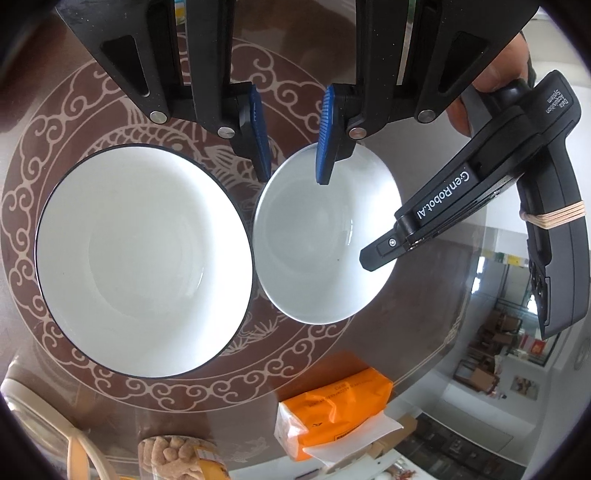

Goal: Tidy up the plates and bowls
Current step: 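Close the right tool on the rim of the small white bowl, then carry the small white bowl into the scalloped bowl and open right tool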

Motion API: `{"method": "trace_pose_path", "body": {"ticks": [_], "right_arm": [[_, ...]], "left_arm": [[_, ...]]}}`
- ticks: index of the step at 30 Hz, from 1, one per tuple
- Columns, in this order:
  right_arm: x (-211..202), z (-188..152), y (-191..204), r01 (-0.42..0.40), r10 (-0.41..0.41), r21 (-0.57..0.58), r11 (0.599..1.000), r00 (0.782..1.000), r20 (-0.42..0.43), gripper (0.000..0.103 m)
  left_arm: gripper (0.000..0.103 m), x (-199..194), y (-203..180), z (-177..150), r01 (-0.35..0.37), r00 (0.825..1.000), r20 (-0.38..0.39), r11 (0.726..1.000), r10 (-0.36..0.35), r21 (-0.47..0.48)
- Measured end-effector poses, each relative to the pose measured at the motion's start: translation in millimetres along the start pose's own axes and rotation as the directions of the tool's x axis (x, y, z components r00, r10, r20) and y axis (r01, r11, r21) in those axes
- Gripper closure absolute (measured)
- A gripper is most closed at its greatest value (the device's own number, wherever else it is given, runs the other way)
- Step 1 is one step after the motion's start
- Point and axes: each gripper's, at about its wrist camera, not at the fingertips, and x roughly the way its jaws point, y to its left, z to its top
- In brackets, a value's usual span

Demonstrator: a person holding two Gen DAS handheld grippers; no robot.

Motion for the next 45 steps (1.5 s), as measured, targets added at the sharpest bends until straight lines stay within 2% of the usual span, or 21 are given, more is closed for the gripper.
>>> {"method": "trace_pose_path", "body": {"ticks": [6, 11, 18, 25, 31, 36, 41, 45], "right_arm": [[-6.1, -4.1, 1.2, 0.037, -0.037, -0.051, 0.998, 0.999, 0.003, 0.083], [-19.9, -20.0, -0.9, 0.034, -0.034, -0.091, 0.995, 0.999, 0.003, 0.086], [-66.0, -49.8, -0.6, 0.024, -0.019, -0.165, 0.986, 0.999, 0.033, 0.087], [-126.6, -96.9, -20.9, 0.025, -0.010, -0.222, 0.975, 0.998, 0.069, 0.087], [-145.8, -137.4, -50.6, 0.052, -0.039, -0.230, 0.972, 0.997, 0.061, 0.087], [-140.1, -160.5, -78.1, 0.059, -0.053, -0.200, 0.978, 0.998, 0.034, 0.087], [-128.1, -170.0, -93.5, 0.067, -0.067, -0.182, 0.981, 0.998, 0.006, 0.087], [-123.5, -173.2, -99.4, 0.065, -0.066, -0.173, 0.983, 0.998, -0.003, 0.087]], "left_arm": [[0.098, -15.7, 12.3, -29.6, 0.054, 0.998, -0.014, 0.997, -0.055, -0.061], [0.097, -38.5, 4.7, -63.7, 0.054, 0.999, 0.006, 0.996, -0.054, -0.076], [0.096, -91.8, -28.4, -103.2, 0.062, 0.996, 0.071, 0.995, -0.057, -0.079], [0.094, -130.6, -74.3, -158.0, 0.114, 0.989, 0.102, 0.991, -0.107, -0.069], [0.094, -132.5, -108.2, -203.2, 0.105, 0.990, 0.101, 0.994, -0.100, -0.044], [0.093, -114.1, -118.1, -224.0, 0.105, 0.993, 0.067, 0.993, -0.102, -0.055], [0.093, -99.2, -122.1, -239.6, 0.103, 0.994, 0.030, 0.992, -0.102, -0.069], [0.093, -99.5, -124.6, -243.8, 0.097, 0.995, 0.031, 0.993, -0.095, -0.063]]}}
